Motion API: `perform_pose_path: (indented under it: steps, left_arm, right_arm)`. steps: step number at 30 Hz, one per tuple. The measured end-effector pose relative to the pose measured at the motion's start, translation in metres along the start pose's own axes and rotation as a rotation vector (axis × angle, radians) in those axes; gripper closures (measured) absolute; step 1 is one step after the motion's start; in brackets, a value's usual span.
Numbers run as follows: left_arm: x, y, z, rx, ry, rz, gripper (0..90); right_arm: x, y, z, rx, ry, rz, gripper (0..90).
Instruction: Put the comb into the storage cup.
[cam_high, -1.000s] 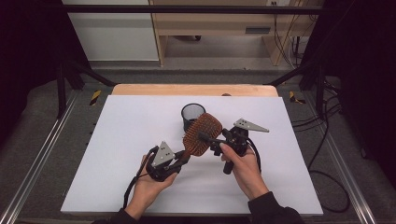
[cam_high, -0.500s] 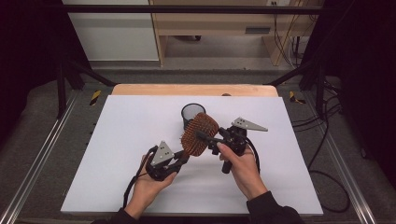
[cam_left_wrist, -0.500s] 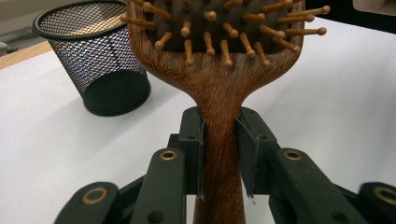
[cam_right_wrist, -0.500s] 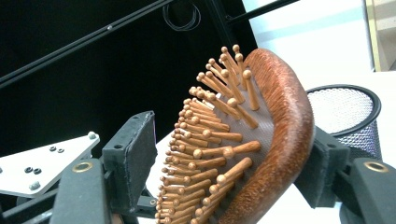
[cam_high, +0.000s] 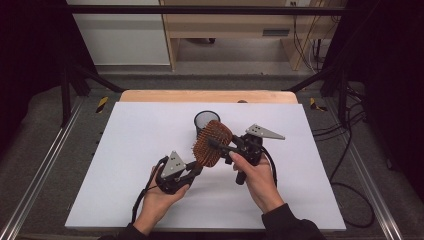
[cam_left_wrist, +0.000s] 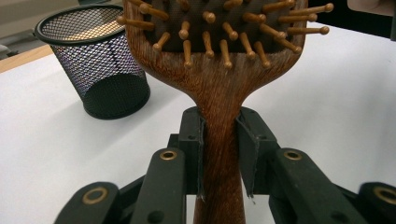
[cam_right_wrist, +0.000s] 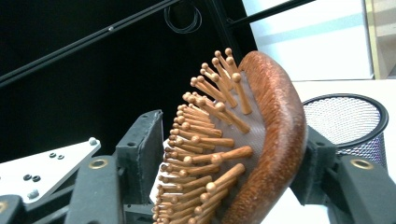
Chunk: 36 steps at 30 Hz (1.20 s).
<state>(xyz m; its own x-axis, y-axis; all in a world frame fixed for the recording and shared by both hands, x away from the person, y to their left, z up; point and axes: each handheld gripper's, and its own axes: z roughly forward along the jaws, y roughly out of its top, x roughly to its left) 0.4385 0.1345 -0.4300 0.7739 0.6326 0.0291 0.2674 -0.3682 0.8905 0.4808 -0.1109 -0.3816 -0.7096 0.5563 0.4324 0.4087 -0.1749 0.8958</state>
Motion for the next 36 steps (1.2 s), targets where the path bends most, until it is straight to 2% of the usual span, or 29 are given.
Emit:
perform_pose_path:
  steps: [16,20,26,36]
  left_arm:
    - [0.002,-0.002,0.001,0.007,0.004,-0.016,73.1]
    - [0.002,-0.003,0.002,0.003,0.006,-0.033,73.1]
    - [0.003,-0.004,0.002,-0.002,0.008,-0.048,73.1]
    - [0.001,-0.003,0.001,-0.029,0.018,-0.075,72.5]
  right_arm:
    - [0.008,0.002,0.004,0.005,-0.011,0.013,47.9]
    - [0.014,0.003,0.007,0.001,-0.014,-0.015,49.8]
    - [0.018,0.004,0.01,-0.001,-0.021,-0.012,51.8]
    - [0.028,0.011,0.013,0.021,-0.039,-0.053,52.7]
